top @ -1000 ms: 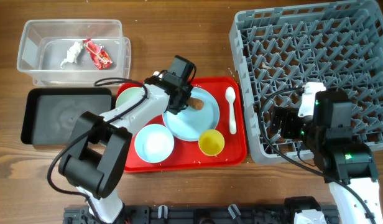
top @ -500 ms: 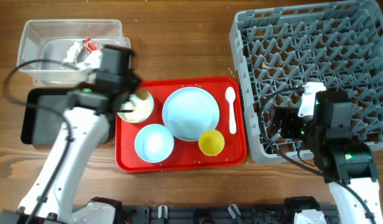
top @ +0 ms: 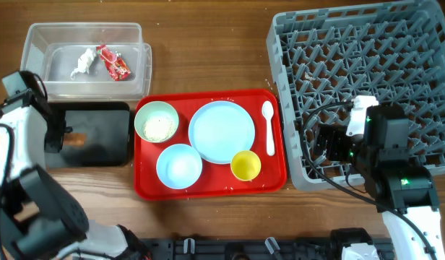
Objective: Sort waste into correct bins and load items into the dishwasher rack
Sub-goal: 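Place the carrot onto the black tray with the left gripper, then grasp the yellow cup with the left gripper and lift it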
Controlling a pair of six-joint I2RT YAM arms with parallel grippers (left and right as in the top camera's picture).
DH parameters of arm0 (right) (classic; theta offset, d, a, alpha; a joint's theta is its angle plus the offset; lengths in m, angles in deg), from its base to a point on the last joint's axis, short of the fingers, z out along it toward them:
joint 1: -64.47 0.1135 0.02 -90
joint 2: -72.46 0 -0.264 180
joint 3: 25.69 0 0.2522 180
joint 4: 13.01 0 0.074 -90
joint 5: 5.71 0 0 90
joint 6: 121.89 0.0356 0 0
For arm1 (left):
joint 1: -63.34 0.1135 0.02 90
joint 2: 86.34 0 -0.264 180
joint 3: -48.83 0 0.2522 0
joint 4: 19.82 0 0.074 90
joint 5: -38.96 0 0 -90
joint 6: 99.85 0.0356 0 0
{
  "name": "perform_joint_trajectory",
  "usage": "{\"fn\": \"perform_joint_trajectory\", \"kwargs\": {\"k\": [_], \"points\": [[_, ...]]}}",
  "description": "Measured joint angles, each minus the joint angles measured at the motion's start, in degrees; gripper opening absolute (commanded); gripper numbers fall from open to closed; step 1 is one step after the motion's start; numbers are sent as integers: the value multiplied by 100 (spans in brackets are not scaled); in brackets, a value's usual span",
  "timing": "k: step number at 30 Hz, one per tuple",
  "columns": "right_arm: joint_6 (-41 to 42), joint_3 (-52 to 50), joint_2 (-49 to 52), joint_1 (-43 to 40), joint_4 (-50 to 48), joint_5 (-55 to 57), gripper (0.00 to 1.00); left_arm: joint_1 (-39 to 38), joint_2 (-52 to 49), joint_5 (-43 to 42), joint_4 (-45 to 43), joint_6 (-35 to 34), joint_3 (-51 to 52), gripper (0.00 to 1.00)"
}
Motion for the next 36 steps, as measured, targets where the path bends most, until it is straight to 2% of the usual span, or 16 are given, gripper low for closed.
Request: {"fn": "perform_joint_trajectory", "kwargs": {"k": [2,4,6,12,15,20,24,28,36], "points": [[-2,0,0,0,2,0,100,111,-398,-2,-63,0,0,14],[0,0,0,0,2,0,100,111,-476,-4,-76,0,0,41],[-2,0,0,0,2,0,100,109,-501,-4,-122,26,0,54],[-2,0,0,0,4,0,100,109,-498,-59,-155,284,0,59],[4,0,0,0,2,0,100,109,-424,-507,-146,614,-9,67],[17,0,0,0,-2,0,100,-208,369,-1464,-146,1178,-186,67],[17,0,0,0,-2,0,100,-1360,815,-2070,31,1891,-243,65],[17,0,0,0,-4,0,100,-3106,815,-2780,415,2581,-249,68],[17,0,0,0,13,0,100,-6085,809,-2916,612,2894,-249,70]]}}
